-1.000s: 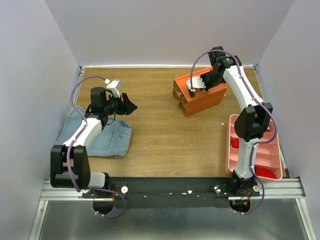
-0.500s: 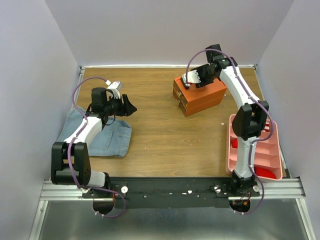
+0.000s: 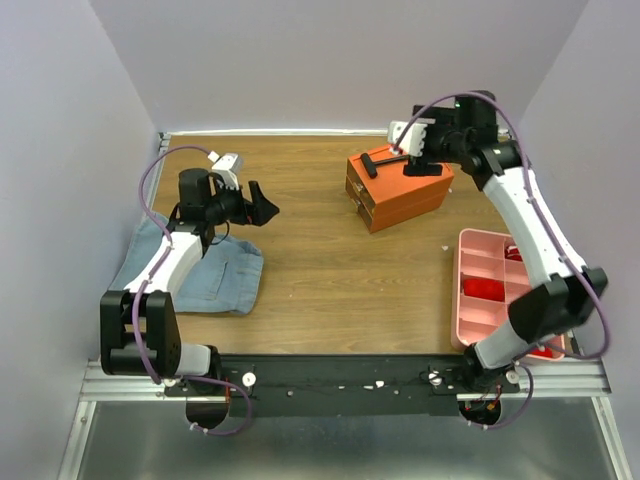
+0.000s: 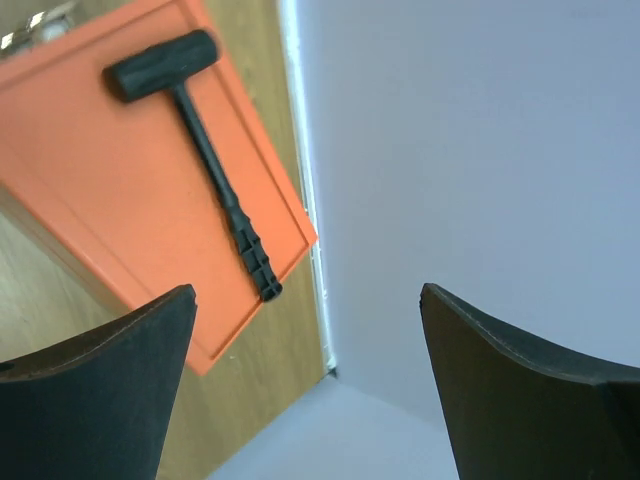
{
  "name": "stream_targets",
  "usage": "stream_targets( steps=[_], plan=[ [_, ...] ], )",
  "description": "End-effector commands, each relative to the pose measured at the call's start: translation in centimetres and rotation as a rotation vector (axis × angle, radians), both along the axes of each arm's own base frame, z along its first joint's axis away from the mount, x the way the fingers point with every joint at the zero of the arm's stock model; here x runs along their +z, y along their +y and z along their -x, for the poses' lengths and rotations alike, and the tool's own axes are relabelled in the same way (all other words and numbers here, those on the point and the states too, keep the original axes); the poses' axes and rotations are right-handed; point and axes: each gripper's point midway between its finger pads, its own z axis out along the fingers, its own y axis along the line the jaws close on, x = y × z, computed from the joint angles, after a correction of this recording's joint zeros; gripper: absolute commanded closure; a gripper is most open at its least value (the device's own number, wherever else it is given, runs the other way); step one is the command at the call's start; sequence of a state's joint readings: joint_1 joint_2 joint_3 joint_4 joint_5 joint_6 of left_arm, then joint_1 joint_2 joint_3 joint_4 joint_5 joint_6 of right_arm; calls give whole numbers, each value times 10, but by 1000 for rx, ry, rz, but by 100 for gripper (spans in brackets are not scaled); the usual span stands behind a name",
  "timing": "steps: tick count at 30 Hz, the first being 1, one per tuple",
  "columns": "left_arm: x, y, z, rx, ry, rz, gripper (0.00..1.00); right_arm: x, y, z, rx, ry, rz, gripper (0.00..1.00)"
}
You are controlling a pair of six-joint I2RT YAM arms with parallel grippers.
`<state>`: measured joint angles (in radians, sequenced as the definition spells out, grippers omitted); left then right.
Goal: Sort the tools into containers
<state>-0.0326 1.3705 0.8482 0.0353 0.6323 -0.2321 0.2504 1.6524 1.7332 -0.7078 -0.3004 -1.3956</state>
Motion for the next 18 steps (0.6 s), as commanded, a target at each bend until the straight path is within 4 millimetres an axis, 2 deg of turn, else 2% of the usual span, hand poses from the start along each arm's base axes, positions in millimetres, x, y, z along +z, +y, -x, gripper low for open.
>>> stream_targets(
  steps=[1,2,4,5,7,8,14,18],
  plan=[
    [43,6,-15,6,-135,-37,1,21,-11,13,-318,49,-349,0],
    [44,9,-19,19,-138,-56,1,12,-19,21,-448,129,-423,0],
    [48,18,-26,46,-159,-117,1,-3,-22,30,-547,227,-469,0],
    [49,23,-30,65,-166,-144,1,-15,-30,34,-677,270,-532,0],
    [53,41,-40,144,-185,-223,1,-25,-42,36,-821,276,-593,0],
    [54,46,-42,161,-190,-248,1,-36,-50,47,-875,280,-596,0],
    [60,70,-53,206,-228,-417,1,-50,-62,87,-842,261,-559,0],
    [62,78,-62,257,-221,-425,1,-56,-70,110,-850,259,-552,0]
  ],
)
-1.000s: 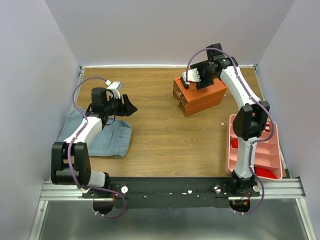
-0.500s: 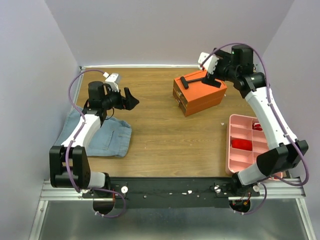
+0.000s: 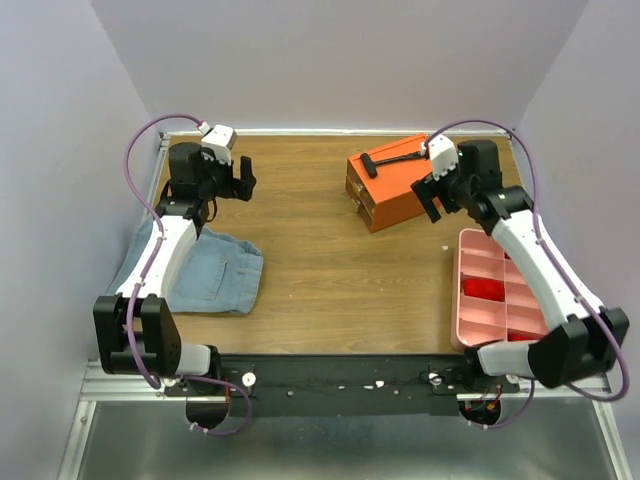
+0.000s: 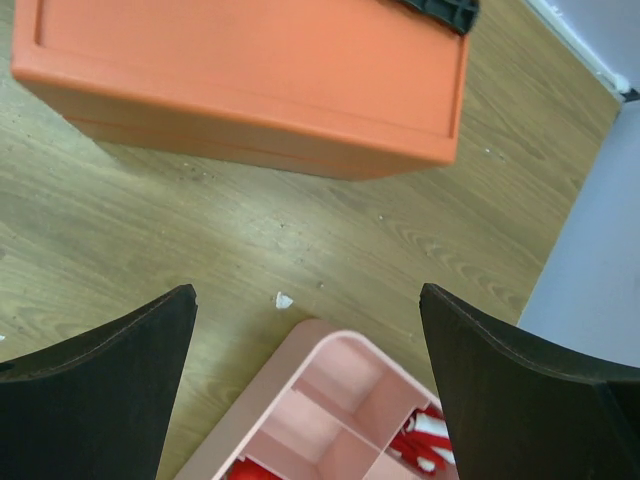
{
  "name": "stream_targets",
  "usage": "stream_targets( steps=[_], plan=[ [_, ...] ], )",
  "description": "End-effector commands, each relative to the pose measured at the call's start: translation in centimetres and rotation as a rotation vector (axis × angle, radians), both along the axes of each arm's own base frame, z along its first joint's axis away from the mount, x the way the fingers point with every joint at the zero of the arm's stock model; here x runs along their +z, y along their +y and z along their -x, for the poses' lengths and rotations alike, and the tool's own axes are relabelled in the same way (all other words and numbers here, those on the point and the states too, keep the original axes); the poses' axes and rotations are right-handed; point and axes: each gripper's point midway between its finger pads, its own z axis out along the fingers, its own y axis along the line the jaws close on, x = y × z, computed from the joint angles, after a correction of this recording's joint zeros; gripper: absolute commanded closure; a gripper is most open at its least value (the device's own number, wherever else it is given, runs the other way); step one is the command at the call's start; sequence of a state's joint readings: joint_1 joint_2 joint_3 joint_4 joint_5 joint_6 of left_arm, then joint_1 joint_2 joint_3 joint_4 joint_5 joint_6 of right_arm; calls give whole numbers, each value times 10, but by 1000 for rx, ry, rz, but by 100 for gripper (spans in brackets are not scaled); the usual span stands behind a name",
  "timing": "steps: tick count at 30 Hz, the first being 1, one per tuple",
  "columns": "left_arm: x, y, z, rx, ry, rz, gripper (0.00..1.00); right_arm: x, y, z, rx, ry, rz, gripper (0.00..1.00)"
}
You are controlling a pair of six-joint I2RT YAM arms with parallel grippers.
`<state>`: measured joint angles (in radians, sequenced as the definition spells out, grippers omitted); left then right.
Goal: Sort the tools into containers
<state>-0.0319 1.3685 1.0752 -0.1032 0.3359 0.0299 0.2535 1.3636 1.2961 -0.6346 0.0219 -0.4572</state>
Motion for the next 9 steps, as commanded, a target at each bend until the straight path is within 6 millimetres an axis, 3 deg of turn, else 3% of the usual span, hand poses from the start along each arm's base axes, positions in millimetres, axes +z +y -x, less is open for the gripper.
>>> stream_targets(
  steps=[1,9],
  plan=[
    [1,23,-13,100,-3,-77,1,19,-13,22,-72,-76,-27,0],
    [9,6,-17,76,9,49,1,14,-13,40,-60,-72,-69,0]
  ],
)
